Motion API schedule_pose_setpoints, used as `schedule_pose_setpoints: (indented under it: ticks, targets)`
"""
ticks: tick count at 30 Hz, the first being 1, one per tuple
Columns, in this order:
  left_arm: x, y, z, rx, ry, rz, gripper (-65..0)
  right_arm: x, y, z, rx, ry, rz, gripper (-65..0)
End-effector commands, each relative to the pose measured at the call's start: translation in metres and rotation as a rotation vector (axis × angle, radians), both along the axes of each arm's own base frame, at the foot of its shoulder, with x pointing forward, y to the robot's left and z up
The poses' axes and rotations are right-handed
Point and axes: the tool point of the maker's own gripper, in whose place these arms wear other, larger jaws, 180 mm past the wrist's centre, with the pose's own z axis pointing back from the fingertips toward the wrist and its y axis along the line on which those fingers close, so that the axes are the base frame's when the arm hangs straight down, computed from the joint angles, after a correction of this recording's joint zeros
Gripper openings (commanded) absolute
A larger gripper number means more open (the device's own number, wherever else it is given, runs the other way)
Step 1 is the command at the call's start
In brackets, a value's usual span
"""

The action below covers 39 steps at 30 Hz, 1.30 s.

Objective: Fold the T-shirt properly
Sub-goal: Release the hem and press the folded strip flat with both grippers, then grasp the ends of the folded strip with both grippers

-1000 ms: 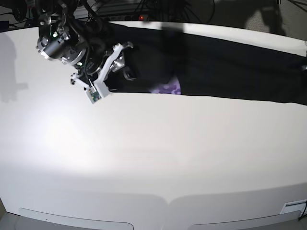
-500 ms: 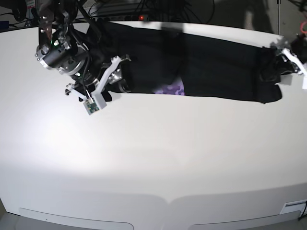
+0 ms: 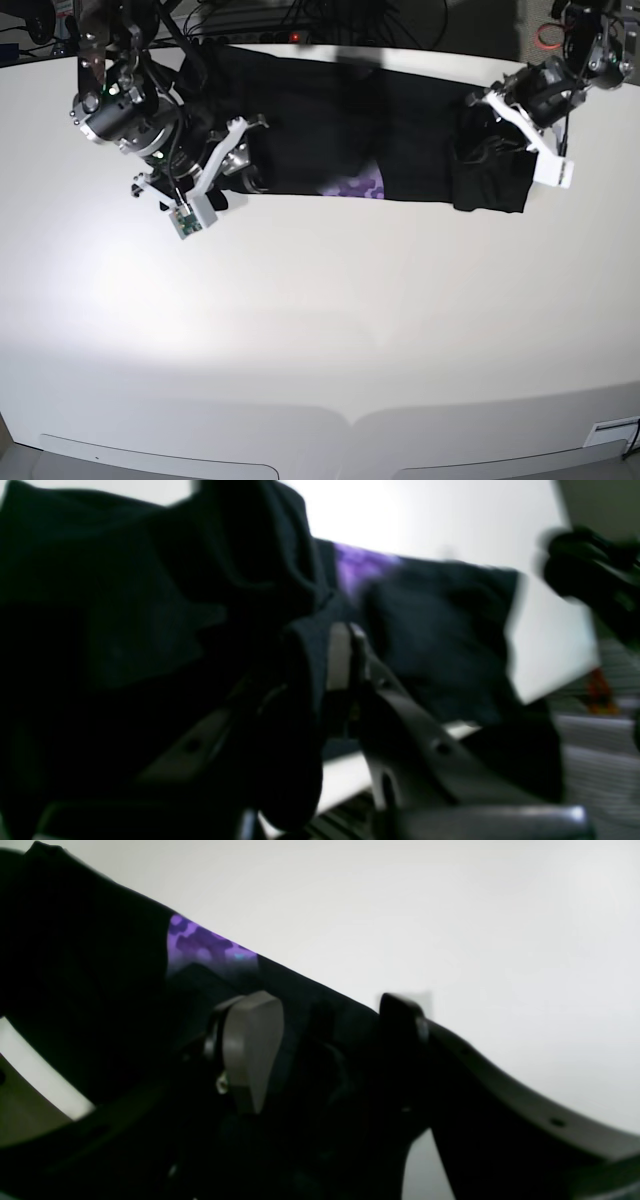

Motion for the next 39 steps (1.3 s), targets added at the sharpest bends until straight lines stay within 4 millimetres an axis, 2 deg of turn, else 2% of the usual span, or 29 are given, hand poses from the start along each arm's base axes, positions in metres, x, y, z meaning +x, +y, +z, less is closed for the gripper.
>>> schedule_pose_setpoints:
  ticks: [1,5,8,11,12,14,16,17,19,22,26,31,34,39]
  targets:
    - [0.002,-0.007,0.007,-0.006,-0.029,-0.023,-65.0,0.006,0.002,0.011,0.017,-0.044,0.0,-29.9]
    - [-0.004,-0.029,-0.002,0.024,-0.026,-0.077,-65.0,0.006,0.002,0.011,0.017,-0.044,-0.001,-29.9]
    - [-0.005,-0.035,-0.008,0.063,-0.018,-0.093,-65.0,0.006,0.002,0.011,0.017,-0.044,-0.001,-29.9]
    - [-0.001,-0.039,-0.005,0.058,-0.033,-0.103,-65.0,0.006,0.002,0.012,0.018,-0.046,-0.001,-29.9]
    - [0.001,-0.04,-0.004,0.055,-0.037,-0.101,-63.5,0.007,0.002,0.012,0.018,-0.048,-0.001,-29.9]
    - [0.005,-0.041,0.001,0.032,-0.045,-0.098,-48.9,0.008,0.002,0.013,0.016,-0.049,-0.001,-29.9]
    - [0.006,-0.047,0.009,-0.023,-0.064,-0.104,-37.8,0.01,0.001,0.014,0.014,-0.052,-0.001,-29.9]
    - [0.006,-0.051,0.015,-0.056,-0.078,-0.121,-35.5,0.01,0.001,0.015,0.014,-0.054,-0.001,-29.9]
    - [0.005,-0.06,0.026,-0.11,-0.111,-0.162,-35.2,0.012,0.001,0.016,0.015,-0.06,-0.001,-29.9]
    - [0.007,-0.062,0.031,-0.121,-0.128,-0.174,-35.2,0.014,0.001,0.017,0.01,-0.06,-0.003,-29.9]
    - [0.016,-0.05,0.025,-0.007,-0.158,-0.183,-35.2,0.014,-0.005,0.013,0.001,-0.029,-0.037,-29.9]
    - [0.03,-0.008,0.015,0.187,-0.187,-0.123,-35.2,-0.007,-0.017,-0.003,0.001,0.143,-0.037,-29.9]
    - [0.035,0.011,0.011,0.233,-0.181,-0.082,-35.2,-0.016,-0.043,-0.004,0.006,0.193,-0.089,-29.9]
    - [0.035,0.025,-0.006,0.264,-0.158,-0.047,-35.2,-0.044,-0.093,-0.005,0.019,0.286,-0.182,-29.9]
